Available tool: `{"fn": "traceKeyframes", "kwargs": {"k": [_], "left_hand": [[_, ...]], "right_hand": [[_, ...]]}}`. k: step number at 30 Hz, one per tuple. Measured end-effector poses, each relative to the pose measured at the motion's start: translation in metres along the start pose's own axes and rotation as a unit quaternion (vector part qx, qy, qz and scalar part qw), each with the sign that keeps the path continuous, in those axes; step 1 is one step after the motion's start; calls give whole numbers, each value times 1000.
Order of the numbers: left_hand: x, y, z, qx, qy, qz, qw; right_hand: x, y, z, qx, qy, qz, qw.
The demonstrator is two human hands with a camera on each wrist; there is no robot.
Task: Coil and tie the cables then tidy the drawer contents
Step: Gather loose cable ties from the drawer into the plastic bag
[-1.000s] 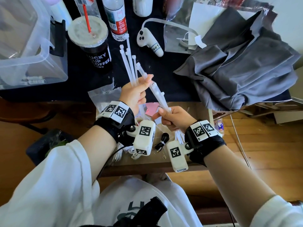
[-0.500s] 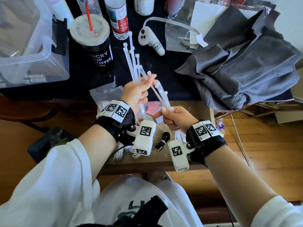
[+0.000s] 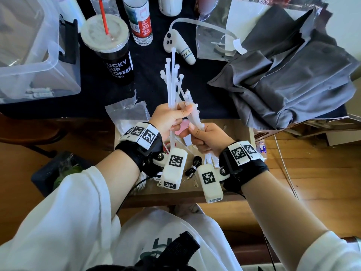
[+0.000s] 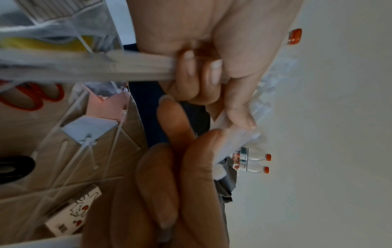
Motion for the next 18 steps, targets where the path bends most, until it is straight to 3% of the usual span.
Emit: {"fn": "traceKeyframes", "kwargs": {"k": [4, 9, 13, 18], "left_hand": [[-2, -4, -3, -17, 4, -15, 1000], [-8, 0, -14, 37, 84, 12, 996], [-7, 4, -13, 86, 73, 22, 993], [-5, 4, -11, 70, 90, -9, 993]], "right_hand": [[1, 2, -1, 10, 3, -3, 1000], [1, 7, -3, 5, -2, -14, 1000], [2, 14, -7, -5, -5, -37, 999], [7, 11, -5, 0, -20, -38, 999]]}}
Point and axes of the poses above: each hand's wrist, its own x-axis towards the middle knuckle, its own z-axis out of the back of the hand, y = z × x, the point moved 4 cm from there along x, towards the middle knuckle, and after that the axes turned 6 degrees about y, right-handed, at the moved point
